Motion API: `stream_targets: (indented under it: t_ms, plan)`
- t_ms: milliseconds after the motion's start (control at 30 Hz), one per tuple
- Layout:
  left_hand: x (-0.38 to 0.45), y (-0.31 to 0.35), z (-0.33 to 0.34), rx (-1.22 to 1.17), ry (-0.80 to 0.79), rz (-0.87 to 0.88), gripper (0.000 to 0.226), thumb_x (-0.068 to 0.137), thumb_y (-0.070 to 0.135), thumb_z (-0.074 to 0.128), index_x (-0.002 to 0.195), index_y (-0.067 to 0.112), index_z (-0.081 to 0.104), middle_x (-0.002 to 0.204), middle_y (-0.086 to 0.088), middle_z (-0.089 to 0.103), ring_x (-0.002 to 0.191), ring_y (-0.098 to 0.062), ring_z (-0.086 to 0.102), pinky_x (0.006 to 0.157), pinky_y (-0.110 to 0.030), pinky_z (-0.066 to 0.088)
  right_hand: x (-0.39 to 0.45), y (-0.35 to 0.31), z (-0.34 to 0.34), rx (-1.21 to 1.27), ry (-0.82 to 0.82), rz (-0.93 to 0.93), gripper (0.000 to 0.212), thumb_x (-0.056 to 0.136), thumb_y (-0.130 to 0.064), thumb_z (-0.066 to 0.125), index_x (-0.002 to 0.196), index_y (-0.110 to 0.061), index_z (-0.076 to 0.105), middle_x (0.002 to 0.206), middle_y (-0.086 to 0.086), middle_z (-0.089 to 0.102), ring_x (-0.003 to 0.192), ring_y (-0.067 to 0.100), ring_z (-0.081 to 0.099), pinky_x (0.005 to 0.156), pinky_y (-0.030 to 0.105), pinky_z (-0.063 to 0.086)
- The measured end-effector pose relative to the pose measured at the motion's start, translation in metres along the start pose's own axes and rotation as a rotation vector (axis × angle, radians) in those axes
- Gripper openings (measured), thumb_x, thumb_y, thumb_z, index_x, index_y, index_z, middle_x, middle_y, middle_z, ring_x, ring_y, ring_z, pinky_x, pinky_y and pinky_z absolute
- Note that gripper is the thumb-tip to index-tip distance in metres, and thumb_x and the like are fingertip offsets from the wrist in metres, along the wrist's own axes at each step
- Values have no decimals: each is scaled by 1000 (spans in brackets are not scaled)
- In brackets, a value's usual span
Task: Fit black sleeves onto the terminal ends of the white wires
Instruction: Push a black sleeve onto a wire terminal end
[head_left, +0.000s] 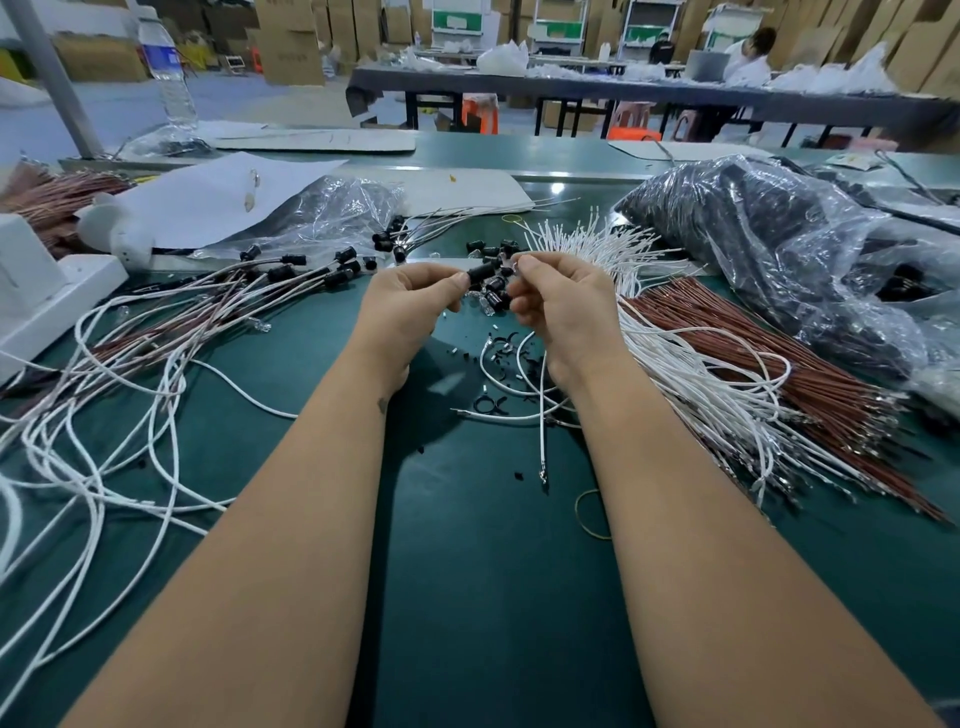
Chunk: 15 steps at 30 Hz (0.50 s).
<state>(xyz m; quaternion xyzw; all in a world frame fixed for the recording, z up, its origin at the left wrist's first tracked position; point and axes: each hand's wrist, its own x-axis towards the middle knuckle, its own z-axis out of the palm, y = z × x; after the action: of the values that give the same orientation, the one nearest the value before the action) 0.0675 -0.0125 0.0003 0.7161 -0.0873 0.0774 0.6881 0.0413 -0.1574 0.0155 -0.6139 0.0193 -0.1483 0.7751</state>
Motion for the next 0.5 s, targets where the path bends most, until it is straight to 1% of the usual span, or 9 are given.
stream_targets:
  t_ms: [100,333,500]
  plan:
    - [-2,1,1,45,-11,-7,14,88,19,67,74,23,70,53,12,57,48,1,43,56,-19,35,0,1,-1,-47,25,18,16,93,-11,61,77,-10,62,55,0,59,43,7,49,43,17,39]
    - [-2,2,0,59,-49,-23,10,88,18,67,78,19,70,54,12,59,46,2,44,48,-10,36,0,2,-1,-58,29,28,19,91,-10,62,72,-11,62,57,2,59,44,9,51,44,18,40]
    - [-3,3,0,78,-71,-12,11,88,17,67,77,20,70,54,11,59,45,3,43,47,-8,35,1,2,0,-98,15,10,21,91,-9,63,70,-10,62,55,1,59,43,9,50,43,18,40]
